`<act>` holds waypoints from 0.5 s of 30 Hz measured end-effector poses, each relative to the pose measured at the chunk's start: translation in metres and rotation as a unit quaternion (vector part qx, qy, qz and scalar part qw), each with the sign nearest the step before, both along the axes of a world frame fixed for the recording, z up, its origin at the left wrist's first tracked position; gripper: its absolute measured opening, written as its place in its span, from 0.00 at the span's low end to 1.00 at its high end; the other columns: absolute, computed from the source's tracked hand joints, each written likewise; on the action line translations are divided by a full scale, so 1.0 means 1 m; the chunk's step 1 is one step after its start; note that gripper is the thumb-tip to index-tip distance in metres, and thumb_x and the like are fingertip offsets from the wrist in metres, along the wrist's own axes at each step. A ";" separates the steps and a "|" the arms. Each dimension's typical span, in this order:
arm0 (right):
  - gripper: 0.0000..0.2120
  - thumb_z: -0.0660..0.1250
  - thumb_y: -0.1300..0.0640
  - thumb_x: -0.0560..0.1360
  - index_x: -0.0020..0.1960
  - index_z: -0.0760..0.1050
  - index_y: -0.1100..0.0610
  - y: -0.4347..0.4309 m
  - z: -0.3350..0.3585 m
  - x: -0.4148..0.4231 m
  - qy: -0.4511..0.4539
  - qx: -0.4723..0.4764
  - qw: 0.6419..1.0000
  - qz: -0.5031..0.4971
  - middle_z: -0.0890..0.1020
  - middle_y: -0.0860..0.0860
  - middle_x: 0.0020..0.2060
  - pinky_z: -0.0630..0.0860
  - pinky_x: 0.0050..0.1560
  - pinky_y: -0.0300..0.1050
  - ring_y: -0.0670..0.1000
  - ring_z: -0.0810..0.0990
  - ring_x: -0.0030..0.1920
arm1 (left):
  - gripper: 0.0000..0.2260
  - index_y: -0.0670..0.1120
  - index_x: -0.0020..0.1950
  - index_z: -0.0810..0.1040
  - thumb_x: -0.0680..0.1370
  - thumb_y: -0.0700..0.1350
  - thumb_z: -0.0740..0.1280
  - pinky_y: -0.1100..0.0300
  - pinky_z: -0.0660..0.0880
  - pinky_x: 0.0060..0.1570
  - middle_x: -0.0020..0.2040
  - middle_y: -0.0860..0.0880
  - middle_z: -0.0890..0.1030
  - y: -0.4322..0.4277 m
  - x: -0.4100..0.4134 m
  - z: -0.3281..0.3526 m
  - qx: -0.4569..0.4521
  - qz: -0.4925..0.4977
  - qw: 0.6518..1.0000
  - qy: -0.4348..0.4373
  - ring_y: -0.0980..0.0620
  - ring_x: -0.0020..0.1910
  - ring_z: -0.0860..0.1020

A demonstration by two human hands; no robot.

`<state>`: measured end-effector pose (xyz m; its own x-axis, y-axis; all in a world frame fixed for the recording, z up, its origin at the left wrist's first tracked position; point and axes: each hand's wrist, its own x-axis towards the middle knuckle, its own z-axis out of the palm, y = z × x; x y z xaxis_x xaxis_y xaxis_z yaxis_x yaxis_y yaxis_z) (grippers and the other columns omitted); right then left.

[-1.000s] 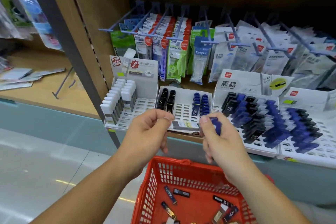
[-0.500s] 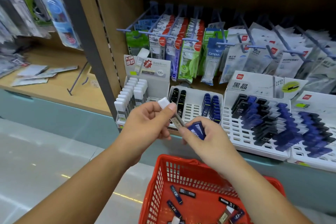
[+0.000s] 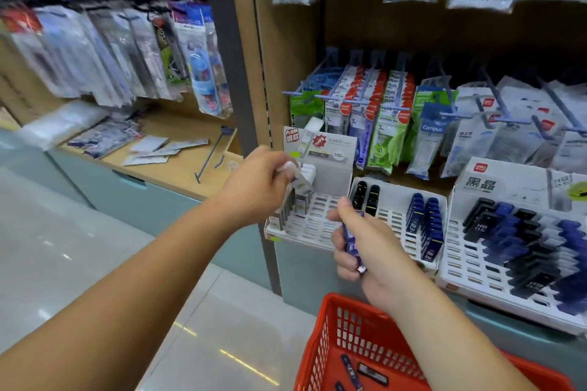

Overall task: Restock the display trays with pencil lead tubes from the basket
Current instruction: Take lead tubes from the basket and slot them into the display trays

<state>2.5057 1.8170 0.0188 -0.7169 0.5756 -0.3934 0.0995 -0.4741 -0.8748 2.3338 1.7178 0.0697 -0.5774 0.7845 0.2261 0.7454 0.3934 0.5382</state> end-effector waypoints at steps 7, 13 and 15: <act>0.14 0.55 0.54 0.85 0.59 0.75 0.62 0.000 0.002 -0.013 0.074 -0.125 0.989 0.015 0.72 0.53 0.33 0.62 0.30 0.45 0.51 0.67 0.28 | 0.07 0.50 0.57 0.81 0.80 0.43 0.70 0.59 0.73 0.45 0.52 0.52 0.83 0.017 -0.024 -0.010 -0.089 -0.069 0.988 0.109 0.51 0.48 0.79; 0.15 0.55 0.55 0.86 0.63 0.76 0.62 0.011 -0.003 -0.002 0.080 -0.094 0.992 0.017 0.75 0.53 0.34 0.64 0.29 0.46 0.50 0.69 0.29 | 0.06 0.52 0.54 0.83 0.78 0.43 0.72 0.55 0.78 0.45 0.47 0.53 0.84 0.021 -0.039 -0.029 -0.079 -0.088 0.987 0.108 0.49 0.45 0.80; 0.16 0.56 0.54 0.86 0.64 0.76 0.61 0.013 -0.003 0.002 0.075 -0.076 0.994 0.026 0.77 0.54 0.36 0.64 0.29 0.46 0.51 0.71 0.31 | 0.07 0.52 0.55 0.83 0.79 0.43 0.72 0.57 0.77 0.44 0.47 0.54 0.84 0.023 -0.040 -0.030 -0.074 -0.092 0.987 0.108 0.50 0.45 0.80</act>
<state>2.5082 1.8304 0.0156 -0.8016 0.4776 -0.3597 0.0019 -0.5996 -0.8003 2.2933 1.7404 0.0393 -0.3730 0.9053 0.2031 0.9026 0.3033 0.3055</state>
